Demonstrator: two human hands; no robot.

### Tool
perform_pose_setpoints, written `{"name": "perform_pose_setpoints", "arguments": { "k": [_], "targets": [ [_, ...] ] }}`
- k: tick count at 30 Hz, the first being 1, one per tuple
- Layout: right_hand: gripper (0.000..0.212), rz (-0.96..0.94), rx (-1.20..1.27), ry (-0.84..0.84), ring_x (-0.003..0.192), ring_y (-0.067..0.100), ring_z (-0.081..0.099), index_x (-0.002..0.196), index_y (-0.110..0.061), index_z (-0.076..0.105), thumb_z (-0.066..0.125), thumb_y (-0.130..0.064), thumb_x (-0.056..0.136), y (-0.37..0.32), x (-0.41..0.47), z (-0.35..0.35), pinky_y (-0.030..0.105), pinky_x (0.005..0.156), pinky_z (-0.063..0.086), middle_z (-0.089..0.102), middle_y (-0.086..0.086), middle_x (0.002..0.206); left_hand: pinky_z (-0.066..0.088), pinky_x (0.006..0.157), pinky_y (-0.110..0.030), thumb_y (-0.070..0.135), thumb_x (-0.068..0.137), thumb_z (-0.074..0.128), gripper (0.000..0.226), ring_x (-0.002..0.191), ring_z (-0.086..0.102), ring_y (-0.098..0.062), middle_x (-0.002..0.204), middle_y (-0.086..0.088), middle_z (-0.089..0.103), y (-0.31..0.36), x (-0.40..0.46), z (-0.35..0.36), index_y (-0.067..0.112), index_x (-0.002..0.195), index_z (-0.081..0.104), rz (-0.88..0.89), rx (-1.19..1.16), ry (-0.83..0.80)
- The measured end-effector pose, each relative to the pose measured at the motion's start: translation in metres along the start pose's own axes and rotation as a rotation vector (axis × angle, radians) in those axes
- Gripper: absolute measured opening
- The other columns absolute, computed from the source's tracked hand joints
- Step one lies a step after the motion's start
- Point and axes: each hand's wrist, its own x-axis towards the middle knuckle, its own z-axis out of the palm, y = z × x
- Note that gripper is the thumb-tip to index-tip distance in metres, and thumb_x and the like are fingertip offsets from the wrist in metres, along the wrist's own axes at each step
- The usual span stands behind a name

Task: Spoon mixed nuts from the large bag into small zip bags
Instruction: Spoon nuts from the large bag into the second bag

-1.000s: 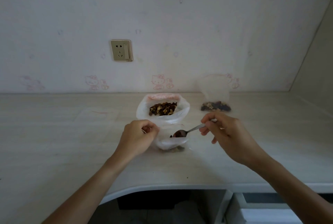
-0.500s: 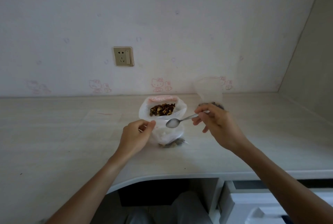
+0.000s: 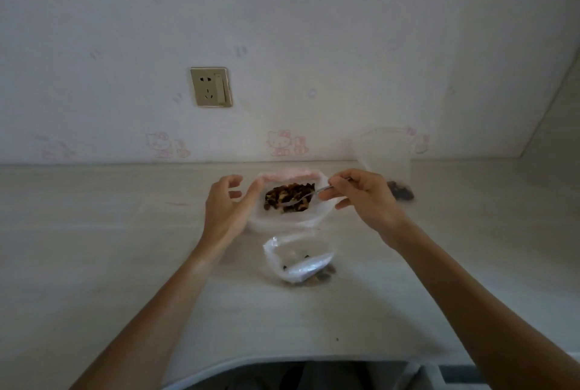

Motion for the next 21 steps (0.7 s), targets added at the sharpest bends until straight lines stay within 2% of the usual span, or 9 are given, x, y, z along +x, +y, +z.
{"name": "perform_pose_setpoints", "arguments": {
  "k": [2,4,7,11,15,21],
  "targets": [
    [0.016,0.007,-0.022,-0.038,0.087,0.014,0.077,0.1,-0.013,0.072,0.059,-0.021,0.104,0.007,0.015,0.008,0.025,0.074,0.06,0.081,0.0,0.087,0.045,0.079,-0.015,0.072,0.085,0.066,0.065,0.104,0.063,-0.004,0.123,0.013,0.063,-0.003,0.012,0.007,0.025,0.128,0.064,-0.003,0.04,-0.049],
    [0.016,-0.006,-0.056,-0.078,0.084,0.013,0.076,0.099,-0.01,0.072,0.06,-0.019,0.103,0.016,0.024,0.017,0.023,0.075,0.059,0.081,0.001,0.085,0.049,0.081,-0.019,0.067,0.09,0.063,0.045,0.096,0.065,0.002,0.107,0.018,0.071,-0.009,0.016,0.011,0.029,0.112,0.072,0.042,0.095,-0.059],
    [0.015,-0.018,-0.02,-0.069,0.078,0.009,0.076,0.097,-0.008,0.074,0.062,-0.015,0.102,0.027,0.023,0.027,0.016,0.071,0.056,0.08,0.001,0.082,0.043,0.067,-0.008,0.06,0.096,0.061,0.032,0.082,0.066,0.008,0.087,0.022,0.073,-0.016,0.011,0.014,0.032,0.1,0.076,0.171,0.149,-0.025],
    [0.016,-0.05,-0.061,0.021,0.074,0.003,0.073,0.092,-0.017,0.076,0.062,-0.017,0.101,0.032,0.019,0.035,0.013,0.069,0.054,0.079,-0.009,0.079,0.044,0.068,-0.006,0.037,0.1,0.068,0.017,0.086,0.067,0.005,0.089,0.021,0.073,-0.018,0.008,0.017,0.025,0.107,0.078,0.278,0.113,0.047],
    [0.02,-0.07,-0.054,0.047,0.082,0.001,0.073,0.09,-0.027,0.075,0.063,-0.015,0.101,0.034,0.011,0.045,0.013,0.073,0.055,0.078,-0.013,0.084,0.045,0.071,-0.004,0.034,0.099,0.068,0.016,0.089,0.067,0.007,0.093,0.026,0.072,-0.016,0.007,0.019,0.025,0.109,0.077,0.333,0.077,0.063],
    [0.03,-0.068,-0.081,0.055,0.082,0.0,0.073,0.085,-0.039,0.072,0.065,-0.013,0.099,0.036,0.009,0.051,0.011,0.071,0.053,0.078,-0.015,0.085,0.044,0.08,-0.003,0.022,0.097,0.068,0.023,0.098,0.065,0.01,0.103,0.023,0.07,-0.016,0.005,0.019,0.019,0.118,0.075,0.372,0.056,0.075]
  ]
}}
